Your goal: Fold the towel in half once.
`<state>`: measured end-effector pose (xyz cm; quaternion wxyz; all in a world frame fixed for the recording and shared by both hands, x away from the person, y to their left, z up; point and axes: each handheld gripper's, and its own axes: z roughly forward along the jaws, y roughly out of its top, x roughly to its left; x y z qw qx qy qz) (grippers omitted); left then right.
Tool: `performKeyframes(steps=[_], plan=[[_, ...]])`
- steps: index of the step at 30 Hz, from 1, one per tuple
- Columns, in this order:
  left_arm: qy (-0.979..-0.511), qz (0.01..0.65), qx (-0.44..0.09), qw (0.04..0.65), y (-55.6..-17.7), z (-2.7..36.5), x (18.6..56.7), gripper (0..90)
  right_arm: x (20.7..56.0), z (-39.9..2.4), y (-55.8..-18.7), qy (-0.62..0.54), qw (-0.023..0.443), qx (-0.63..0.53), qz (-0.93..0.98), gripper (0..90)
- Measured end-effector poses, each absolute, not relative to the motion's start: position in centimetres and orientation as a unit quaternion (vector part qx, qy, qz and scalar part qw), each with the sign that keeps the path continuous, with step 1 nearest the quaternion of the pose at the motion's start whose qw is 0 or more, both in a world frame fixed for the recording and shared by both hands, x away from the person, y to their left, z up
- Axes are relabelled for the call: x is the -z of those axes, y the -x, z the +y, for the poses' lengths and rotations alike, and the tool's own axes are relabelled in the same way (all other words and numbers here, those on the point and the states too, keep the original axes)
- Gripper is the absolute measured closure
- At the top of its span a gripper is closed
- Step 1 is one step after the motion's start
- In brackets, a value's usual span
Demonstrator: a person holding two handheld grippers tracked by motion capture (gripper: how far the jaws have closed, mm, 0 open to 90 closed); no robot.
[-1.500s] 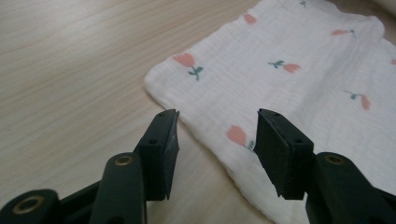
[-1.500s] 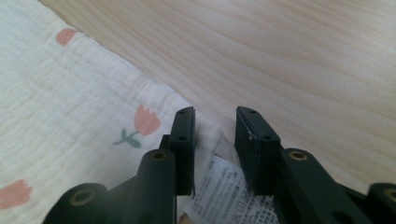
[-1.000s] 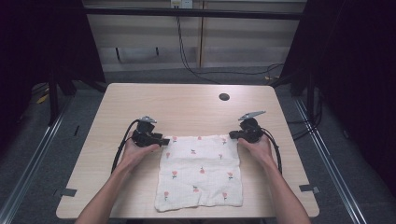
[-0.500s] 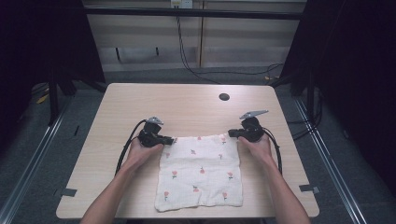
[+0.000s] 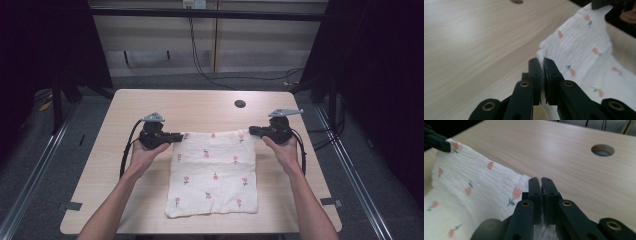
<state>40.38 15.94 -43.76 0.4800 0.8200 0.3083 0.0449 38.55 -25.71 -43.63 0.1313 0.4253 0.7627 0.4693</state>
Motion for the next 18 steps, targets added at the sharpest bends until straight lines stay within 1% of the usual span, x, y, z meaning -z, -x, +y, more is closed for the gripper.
performKeyframes(steps=[3, 5, 11, 13, 16, 18], plan=[[-0.823, 0.296, -0.055, 0.481, -39.6, 16.0, 43.0, 85.7, 42.9, -25.7, -38.0, -0.416, 0.136, -0.471, 0.766, 87.4], [-0.818, 0.285, -0.057, 0.496, -38.3, 16.3, 42.3, 85.7, 42.1, -25.8, -36.8, -0.405, 0.134, -0.484, 0.764, 87.5], [-0.818, 0.267, -0.054, 0.506, -36.4, 16.0, 42.5, 85.5, 40.9, -25.9, -34.1, -0.381, 0.129, -0.494, 0.770, 87.4], [-0.813, 0.259, -0.049, 0.519, -35.4, 16.1, 42.6, 85.3, 40.7, -25.9, -33.3, -0.374, 0.128, -0.495, 0.773, 87.4], [-0.819, 0.249, -0.051, 0.515, -34.7, 16.2, 42.6, 85.2, 40.8, -25.7, -32.2, -0.365, 0.125, -0.495, 0.779, 87.3], [-0.822, 0.255, -0.061, 0.505, -35.0, 16.3, 42.6, 85.2, 40.9, -25.8, -32.1, -0.365, 0.124, -0.487, 0.784, 87.3]])
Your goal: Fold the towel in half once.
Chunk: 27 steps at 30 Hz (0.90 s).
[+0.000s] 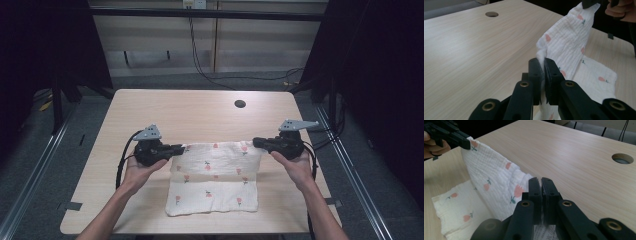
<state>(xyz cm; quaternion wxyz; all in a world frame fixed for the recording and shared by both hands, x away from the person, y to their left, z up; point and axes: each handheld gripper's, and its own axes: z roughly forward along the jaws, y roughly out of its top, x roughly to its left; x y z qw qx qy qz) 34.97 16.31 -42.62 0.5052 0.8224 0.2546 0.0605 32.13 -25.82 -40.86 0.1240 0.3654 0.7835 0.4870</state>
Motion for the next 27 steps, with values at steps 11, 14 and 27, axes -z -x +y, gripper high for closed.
performKeyframes(steps=[11, 14, 27], plan=[[-0.817, 0.287, -0.064, 0.495, -37.8, 15.8, 44.0, 84.9, 42.6, -25.6, -37.3, -0.410, 0.108, -0.484, 0.766, 87.2], [-0.816, 0.280, -0.064, 0.501, -37.0, 16.5, 44.0, 84.7, 42.9, -25.4, -36.3, -0.396, 0.095, -0.494, 0.768, 87.1], [-0.842, 0.214, -0.058, 0.491, -30.6, 17.4, 43.5, 82.8, 42.6, -25.7, -28.0, -0.338, 0.064, -0.526, 0.778, 86.6]])
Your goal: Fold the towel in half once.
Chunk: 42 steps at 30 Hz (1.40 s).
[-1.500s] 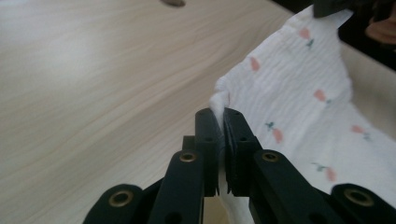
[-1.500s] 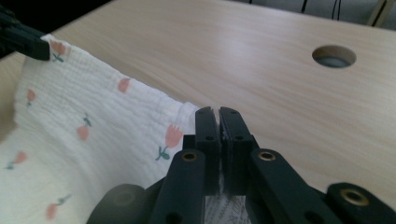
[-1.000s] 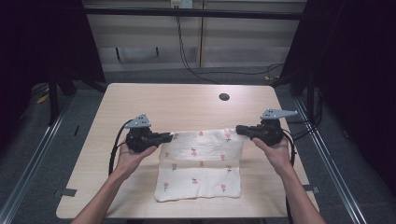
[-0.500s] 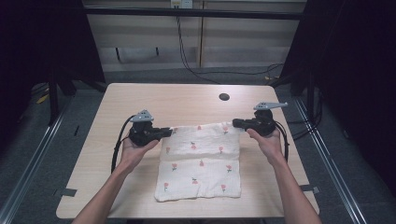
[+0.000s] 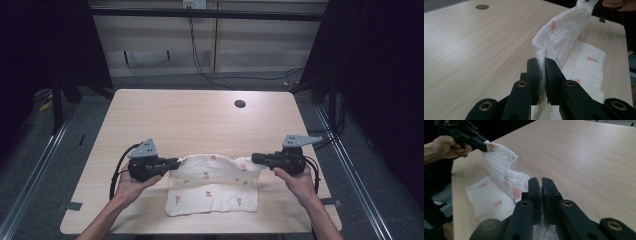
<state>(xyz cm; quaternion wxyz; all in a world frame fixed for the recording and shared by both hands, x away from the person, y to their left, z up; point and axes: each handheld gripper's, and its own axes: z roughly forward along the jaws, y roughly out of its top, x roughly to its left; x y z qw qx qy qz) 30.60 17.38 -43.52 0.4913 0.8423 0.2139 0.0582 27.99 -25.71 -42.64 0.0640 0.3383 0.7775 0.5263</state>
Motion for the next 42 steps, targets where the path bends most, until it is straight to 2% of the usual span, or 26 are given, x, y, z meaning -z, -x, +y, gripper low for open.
performKeyframes(steps=[7, 10, 19, 26, 30, 33, 36, 42], plan=[[-0.853, 0.198, -0.037, 0.481, -28.6, 17.9, 44.6, 81.0, 43.7, -25.4, -24.8, -0.326, 0.051, -0.515, 0.791, 86.1], [-0.863, 0.190, -0.029, 0.466, -27.4, 18.4, 45.7, 80.6, 45.2, -25.3, -23.4, -0.329, 0.035, -0.497, 0.802, 86.0], [-0.881, 0.183, -0.018, 0.436, -26.4, 18.7, 47.0, 79.0, 47.3, -24.9, -21.4, -0.331, 0.021, -0.453, 0.828, 85.4], [-0.890, 0.188, -0.003, 0.415, -25.9, 18.8, 47.9, 73.7, 48.1, -24.7, -20.5, -0.330, 0.016, -0.437, 0.837, 83.6], [-0.894, 0.187, 0.004, 0.408, -25.6, 19.2, 48.1, 69.4, 48.2, -24.8, -20.3, -0.334, 0.014, -0.436, 0.836, 81.2], [-0.894, 0.192, 0.006, 0.405, -25.3, 19.5, 47.9, 64.4, 48.2, -24.8, -20.3, -0.337, 0.014, -0.434, 0.835, 75.8], [-0.888, 0.200, 0.011, 0.414, -25.4, 20.0, 47.6, 62.3, 47.9, -24.9, -20.2, -0.338, 0.012, -0.435, 0.834, 69.5], [-0.875, 0.222, 0.003, 0.431, -26.1, 21.3, 47.1, 60.5, 47.4, -25.2, -20.9, -0.350, 0.020, -0.440, 0.826, 66.7]])
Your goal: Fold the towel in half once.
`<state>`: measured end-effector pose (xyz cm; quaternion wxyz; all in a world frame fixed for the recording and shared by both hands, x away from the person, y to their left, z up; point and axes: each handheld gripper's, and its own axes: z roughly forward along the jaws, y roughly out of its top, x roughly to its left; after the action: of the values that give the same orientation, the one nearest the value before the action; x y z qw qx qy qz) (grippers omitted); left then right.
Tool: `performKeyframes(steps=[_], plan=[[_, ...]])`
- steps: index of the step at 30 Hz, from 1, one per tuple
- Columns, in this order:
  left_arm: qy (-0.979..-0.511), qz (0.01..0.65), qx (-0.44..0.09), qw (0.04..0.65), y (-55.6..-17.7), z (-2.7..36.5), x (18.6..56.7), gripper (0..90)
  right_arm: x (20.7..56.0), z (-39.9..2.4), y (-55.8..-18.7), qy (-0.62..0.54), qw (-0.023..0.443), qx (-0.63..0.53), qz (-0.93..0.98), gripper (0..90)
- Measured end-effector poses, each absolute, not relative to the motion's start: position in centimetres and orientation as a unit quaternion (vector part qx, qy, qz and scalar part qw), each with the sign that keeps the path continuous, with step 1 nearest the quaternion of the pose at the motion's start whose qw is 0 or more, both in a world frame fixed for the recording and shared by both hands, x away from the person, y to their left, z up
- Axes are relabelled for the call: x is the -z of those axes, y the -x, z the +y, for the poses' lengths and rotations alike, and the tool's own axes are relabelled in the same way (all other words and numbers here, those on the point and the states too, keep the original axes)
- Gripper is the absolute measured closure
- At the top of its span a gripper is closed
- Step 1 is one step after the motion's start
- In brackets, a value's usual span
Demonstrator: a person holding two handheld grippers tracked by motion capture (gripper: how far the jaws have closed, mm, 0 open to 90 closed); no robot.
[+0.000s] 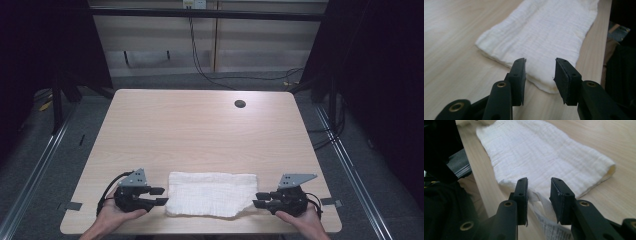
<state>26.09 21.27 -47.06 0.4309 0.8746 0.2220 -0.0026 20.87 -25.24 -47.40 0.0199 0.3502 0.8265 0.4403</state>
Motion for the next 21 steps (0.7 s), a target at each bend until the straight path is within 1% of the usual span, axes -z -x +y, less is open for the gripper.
performKeyframes(steps=[3, 8, 10, 13, 14, 16, 17, 18, 20, 21], plan=[[-0.877, 0.226, 0.002, 0.423, -26.4, 20.6, 47.2, 62.2, 47.2, -25.2, -21.5, -0.352, 0.020, -0.445, 0.823, 64.9], [-0.888, 0.215, 0.012, 0.406, -27.4, 18.3, 47.9, 64.6, 46.2, -25.0, -22.6, -0.347, 0.022, -0.454, 0.820, 62.6], [-0.895, 0.214, 0.007, 0.392, -27.7, 17.4, 48.2, 65.7, 46.0, -24.9, -23.0, -0.350, 0.030, -0.451, 0.821, 62.5], [-0.899, 0.218, 0.005, 0.380, -28.2, 16.9, 48.8, 65.7, 46.7, -24.8, -24.2, -0.366, 0.050, -0.430, 0.824, 57.8], [-0.901, 0.219, 0.003, 0.374, -28.4, 16.9, 48.9, 65.5, 47.0, -24.8, -24.7, -0.373, 0.063, -0.420, 0.825, 57.2], [-0.899, 0.224, 0.011, 0.377, -28.5, 16.9, 49.2, 65.3, 47.6, -24.9, -25.9, -0.383, 0.069, -0.417, 0.821, 55.5], [-0.901, 0.223, 0.013, 0.373, -28.6, 17.0, 49.2, 65.3, 47.8, -24.8, -26.4, -0.392, 0.083, -0.407, 0.821, 54.7], [-0.900, 0.225, 0.018, 0.373, -28.7, 17.0, 49.2, 65.2, 48.1, -24.7, -27.0, -0.394, 0.091, -0.397, 0.824, 54.8], [-0.896, 0.230, 0.014, 0.380, -28.7, 17.0, 49.3, 65.3, 48.6, -24.6, -28.0, -0.398, 0.085, -0.390, 0.826, 55.3], [-0.896, 0.229, 0.013, 0.380, -28.7, 17.0, 49.4, 65.2, 48.9, -24.4, -28.3, -0.396, 0.085, -0.385, 0.829, 57.9]])
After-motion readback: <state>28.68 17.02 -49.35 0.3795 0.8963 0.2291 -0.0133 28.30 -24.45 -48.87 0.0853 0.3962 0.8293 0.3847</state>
